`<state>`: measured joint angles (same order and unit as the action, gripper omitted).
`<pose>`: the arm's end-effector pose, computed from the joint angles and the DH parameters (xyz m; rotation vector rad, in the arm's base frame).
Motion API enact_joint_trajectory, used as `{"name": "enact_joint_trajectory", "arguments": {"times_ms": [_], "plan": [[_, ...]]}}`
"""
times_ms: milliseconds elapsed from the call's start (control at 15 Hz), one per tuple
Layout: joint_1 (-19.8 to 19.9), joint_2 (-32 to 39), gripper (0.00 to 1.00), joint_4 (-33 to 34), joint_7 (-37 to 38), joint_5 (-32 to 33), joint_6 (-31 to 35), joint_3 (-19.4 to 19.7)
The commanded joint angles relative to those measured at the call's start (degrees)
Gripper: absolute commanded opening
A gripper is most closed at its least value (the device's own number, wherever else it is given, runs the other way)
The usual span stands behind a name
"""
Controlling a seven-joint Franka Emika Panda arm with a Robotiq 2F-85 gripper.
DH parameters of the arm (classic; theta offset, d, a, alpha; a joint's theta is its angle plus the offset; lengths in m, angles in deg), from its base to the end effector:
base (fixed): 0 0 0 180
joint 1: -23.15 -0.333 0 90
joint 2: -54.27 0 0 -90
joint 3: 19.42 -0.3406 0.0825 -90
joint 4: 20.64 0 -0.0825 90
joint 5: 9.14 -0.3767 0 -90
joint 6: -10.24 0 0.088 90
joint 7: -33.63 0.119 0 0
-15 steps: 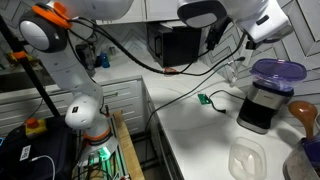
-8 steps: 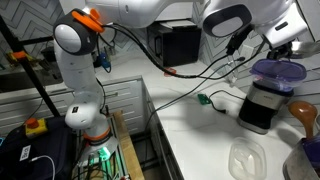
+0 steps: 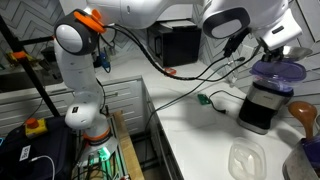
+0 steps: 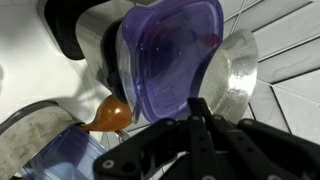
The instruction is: Put the silver plate on the lunchbox on the coffee machine
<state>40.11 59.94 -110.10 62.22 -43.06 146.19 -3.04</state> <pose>0.5478 -0.3346 0.6852 -1.9450 1.5505 -0.9512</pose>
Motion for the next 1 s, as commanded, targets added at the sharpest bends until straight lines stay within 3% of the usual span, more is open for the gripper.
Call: {"name": "enact_joint_trajectory", "arguments": {"times_ms": [0,600,667,733,933], "plan": [[-0.2,-1.0,0.0,-3.3,-1.5,-0.3,0.8,-0.8],[-0.7,-0.7,0.0,-5.4,-0.8,0.8,1.7,-1.5],[-0.7,-0.7,0.27,-5.5,-0.7,0.9,1.7,-1.4],[-0.7,-0.8,0.28,-5.5,-0.5,1.1,1.6,-1.4],[-0.6,-1.2,0.5,-5.3,-0.2,1.1,1.5,-1.3]]}}
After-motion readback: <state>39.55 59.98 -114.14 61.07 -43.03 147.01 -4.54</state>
